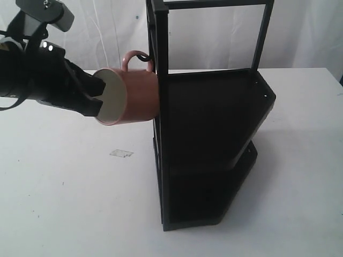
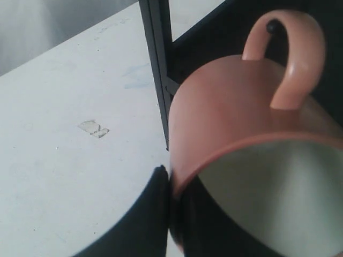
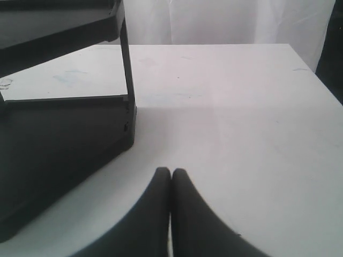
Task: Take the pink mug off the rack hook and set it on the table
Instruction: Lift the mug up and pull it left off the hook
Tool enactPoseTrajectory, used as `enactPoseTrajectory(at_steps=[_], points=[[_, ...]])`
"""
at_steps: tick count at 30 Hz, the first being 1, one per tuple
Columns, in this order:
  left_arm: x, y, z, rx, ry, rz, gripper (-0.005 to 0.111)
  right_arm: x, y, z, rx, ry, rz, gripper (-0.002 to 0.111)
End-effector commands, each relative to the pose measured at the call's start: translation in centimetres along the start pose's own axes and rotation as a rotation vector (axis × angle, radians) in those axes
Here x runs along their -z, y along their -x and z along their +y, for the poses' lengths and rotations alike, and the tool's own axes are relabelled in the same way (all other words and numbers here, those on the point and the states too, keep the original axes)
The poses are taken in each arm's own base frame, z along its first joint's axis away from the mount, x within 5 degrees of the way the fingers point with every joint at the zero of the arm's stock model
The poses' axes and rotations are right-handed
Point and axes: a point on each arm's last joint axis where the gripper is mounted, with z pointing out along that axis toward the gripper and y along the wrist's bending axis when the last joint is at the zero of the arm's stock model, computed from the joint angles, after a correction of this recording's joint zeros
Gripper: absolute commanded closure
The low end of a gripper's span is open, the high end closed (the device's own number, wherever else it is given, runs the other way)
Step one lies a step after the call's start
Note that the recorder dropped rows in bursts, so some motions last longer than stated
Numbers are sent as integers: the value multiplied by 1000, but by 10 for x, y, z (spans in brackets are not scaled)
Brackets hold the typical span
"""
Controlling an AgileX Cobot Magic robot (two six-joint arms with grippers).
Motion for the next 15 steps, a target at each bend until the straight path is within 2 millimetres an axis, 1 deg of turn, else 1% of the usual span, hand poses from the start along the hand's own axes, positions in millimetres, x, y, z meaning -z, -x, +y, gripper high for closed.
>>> enactPoseTrajectory(at_steps=[1, 8, 10, 11, 15], points=[[1, -3, -4, 2, -33, 33, 107, 0, 0, 0, 5, -5, -7, 108], [4, -1, -5, 0, -33, 26, 107, 0, 0, 0, 5, -5, -7, 108], [10, 1, -5, -4, -28, 3, 107, 0, 0, 0, 5, -5, -7, 108], [17, 4, -6, -8, -24, -18, 107, 0, 0, 0, 5, -5, -7, 108], [34, 7, -8, -30, -21, -49, 107, 0, 0, 0, 5, -5, -7, 108]])
